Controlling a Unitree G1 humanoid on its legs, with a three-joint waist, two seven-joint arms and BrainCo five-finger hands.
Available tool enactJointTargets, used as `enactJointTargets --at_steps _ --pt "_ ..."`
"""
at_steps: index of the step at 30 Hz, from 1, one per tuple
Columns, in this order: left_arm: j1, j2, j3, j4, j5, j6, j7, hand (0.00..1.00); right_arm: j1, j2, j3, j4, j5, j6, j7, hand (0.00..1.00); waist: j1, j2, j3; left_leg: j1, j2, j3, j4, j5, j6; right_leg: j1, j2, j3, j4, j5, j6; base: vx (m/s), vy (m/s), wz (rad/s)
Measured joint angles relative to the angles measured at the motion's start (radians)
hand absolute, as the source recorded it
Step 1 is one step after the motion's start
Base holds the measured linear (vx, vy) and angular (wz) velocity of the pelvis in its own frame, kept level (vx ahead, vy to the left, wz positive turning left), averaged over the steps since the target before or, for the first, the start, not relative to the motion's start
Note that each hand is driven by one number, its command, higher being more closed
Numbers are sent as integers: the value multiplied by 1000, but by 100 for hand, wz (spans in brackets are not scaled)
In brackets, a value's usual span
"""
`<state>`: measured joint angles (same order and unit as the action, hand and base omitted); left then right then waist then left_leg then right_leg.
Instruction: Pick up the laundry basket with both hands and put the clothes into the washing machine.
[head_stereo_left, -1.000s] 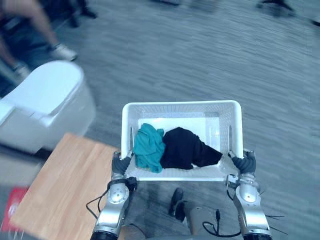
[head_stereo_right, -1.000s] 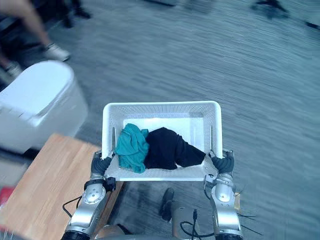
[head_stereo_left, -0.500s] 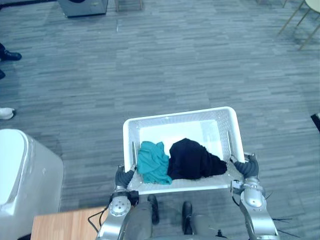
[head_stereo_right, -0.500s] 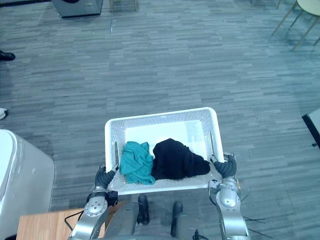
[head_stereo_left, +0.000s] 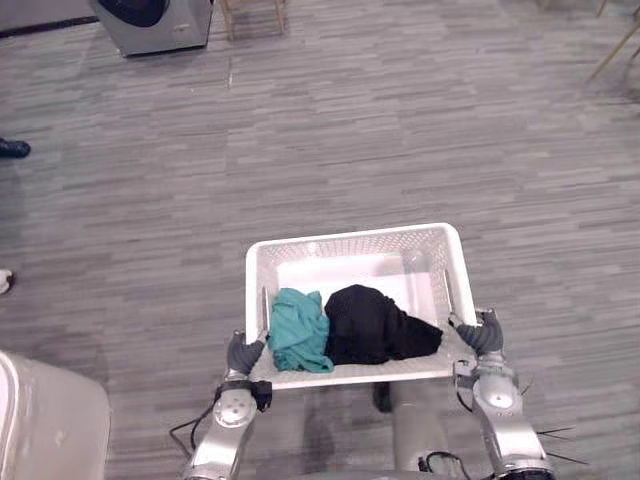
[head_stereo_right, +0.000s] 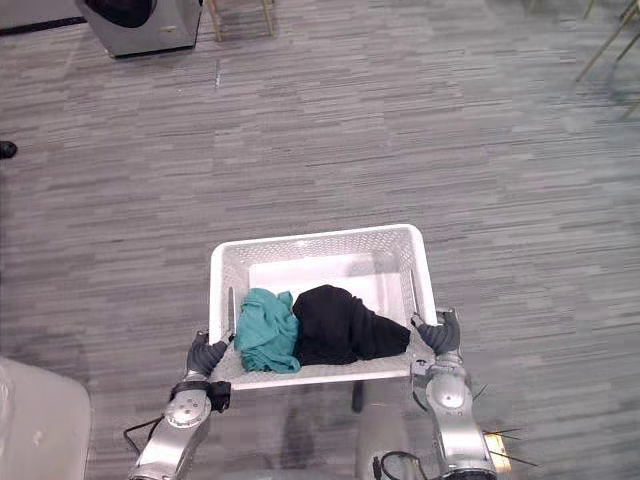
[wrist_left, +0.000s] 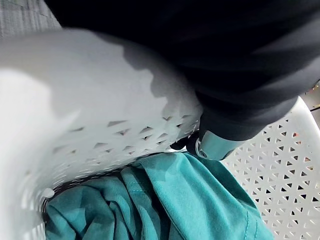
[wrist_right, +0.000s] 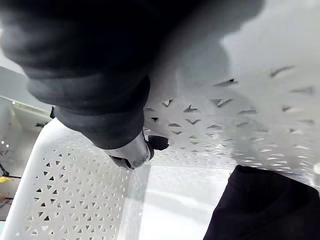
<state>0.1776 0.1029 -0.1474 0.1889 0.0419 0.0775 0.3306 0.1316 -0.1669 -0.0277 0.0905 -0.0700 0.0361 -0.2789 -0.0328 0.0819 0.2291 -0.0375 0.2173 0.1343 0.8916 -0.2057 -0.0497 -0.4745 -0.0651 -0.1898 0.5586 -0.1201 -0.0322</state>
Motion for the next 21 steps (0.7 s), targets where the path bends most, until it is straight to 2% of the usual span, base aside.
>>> enactJointTargets --at_steps 1,2,3,4,5,6,7,8,9,10,11,12,13,14,15,16,17,18,19,20,21 --pt "18 -10 3 0 -2 1 0 100 11 0 3 -22 0 11 -3 100 16 6 5 -83 46 -6 193 21 -17 73 30 -1 -15 -38 -11 660 -144 -34" --pt "17 -17 5 -11 -3 1 0 100 39 0 3 -64 0 14 -6 100 26 0 9 -168 54 -1 300 -1 -19 154 40 -1 -53 -63 -18 643 -123 -20" --pt "20 -17 7 -22 -4 1 0 100 50 0 3 -86 0 13 -6 100 29 -6 11 -208 47 11 310 -11 -2 192 40 2 -78 -74 -19 595 -82 -14" --pt "26 -17 12 -49 -4 -5 0 100 58 0 3 -120 0 13 -6 100 46 -14 15 -279 40 52 276 -33 32 257 39 13 -131 -87 -19 561 -31 -14" --pt "29 -21 24 -71 -4 -13 -1 100 49 0 3 -133 1 11 -6 100 54 -16 18 -355 35 88 192 -46 54 314 39 23 -181 -109 -12 636 15 -11" --pt "28 -23 28 -74 -4 -16 -1 100 44 0 3 -136 1 11 -6 100 55 -17 18 -385 24 93 124 -46 54 342 37 24 -204 -121 -4 519 58 -1" --pt "28 -27 33 -78 -3 -16 -2 100 34 0 3 -135 1 11 -5 100 61 -20 20 -415 6 97 -24 -42 48 384 33 24 -239 -131 9 644 139 -2" --pt "28 -32 33 -82 -3 -16 -2 100 27 -8 2 -132 1 10 -7 100 78 -22 23 -425 -30 87 -350 5 -12 450 27 27 -297 -147 34 564 154 -7" --pt "26 -33 36 -84 -2 -16 -2 100 14 -10 2 -117 1 8 -8 100 88 -19 26 -428 -43 82 -478 99 -24 495 22 31 -330 -158 51 600 181 -12" --pt "23 -32 37 -84 0 -15 -2 100 3 -5 2 -99 1 7 -11 100 100 -25 25 -425 -55 85 -506 162 -27 518 10 36 -351 -164 60 555 181 3" --pt "9 -28 37 -89 5 -9 -1 100 -23 -3 1 -64 2 7 -18 100 104 -50 12 -435 -96 88 -489 219 32 548 -22 36 -391 -161 80 732 234 17" --pt "-12 -33 38 -96 11 2 0 100 -45 -7 -6 -48 2 8 -23 100 100 -60 10 -463 -97 89 -402 193 98 555 -38 33 -398 -154 103 845 303 15" --pt "-19 -41 55 -103 12 6 0 100 -74 -3 -12 -10 4 8 -20 100 104 -64 18 -524 -68 86 -224 144 166 569 -34 57 -375 -148 114 829 347 12" --pt "-16 -35 53 -93 14 15 -2 100 -88 16 -16 24 5 8 -15 100 102 -88 9 -576 -101 93 -118 94 138 575 -63 68 -268 -178 162 797 377 -14" --pt "5 -36 45 -100 21 16 -1 100 -55 14 -16 18 -2 -1 -12 100 109 -102 6 -499 -135 103 -244 61 169 496 -103 98 30 -208 229 680 316 -3" --pt "5 -17 44 -96 21 17 -1 100 -49 25 -18 22 -2 -9 -9 100 101 -128 9 -460 -161 119 -237 0 186 440 -138 120 200 -187 255 675 254 21" --pt "-11 5 32 -90 21 29 -2 100 -33 58 -34 22 -3 -7 -6 100 84 -165 7 -408 -213 120 -214 -65 184 330 -188 167 509 -120 249 695 191 30" --pt "1 5 31 -93 21 38 -1 100 -14 66 -32 22 -6 -1 -3 100 76 -160 12 -324 -232 122 -218 -119 183 249 -201 175 678 -113 238 694 166 17" --pt "7 7 29 -93 22 42 -1 100 -6 66 -32 21 -8 -1 -2 100 74 -148 18 -267 -235 124 -237 -138 181 221 -201 168 707 -116 225 697 166 -24" --pt "8 9 20 -94 22 45 -1 100 7 65 -31 15 -10 -1 -1 100 69 -121 29 -153 -237 124 -304 -158 181 169 -192 127 697 -136 187 539 135 -22" --pt "8 10 17 -100 22 45 -1 100 16 63 -31 6 -10 -1 -1 100 67 -110 28 -102 -239 123 -348 -164 180 134 -187 95 667 -151 161 649 148 -16"
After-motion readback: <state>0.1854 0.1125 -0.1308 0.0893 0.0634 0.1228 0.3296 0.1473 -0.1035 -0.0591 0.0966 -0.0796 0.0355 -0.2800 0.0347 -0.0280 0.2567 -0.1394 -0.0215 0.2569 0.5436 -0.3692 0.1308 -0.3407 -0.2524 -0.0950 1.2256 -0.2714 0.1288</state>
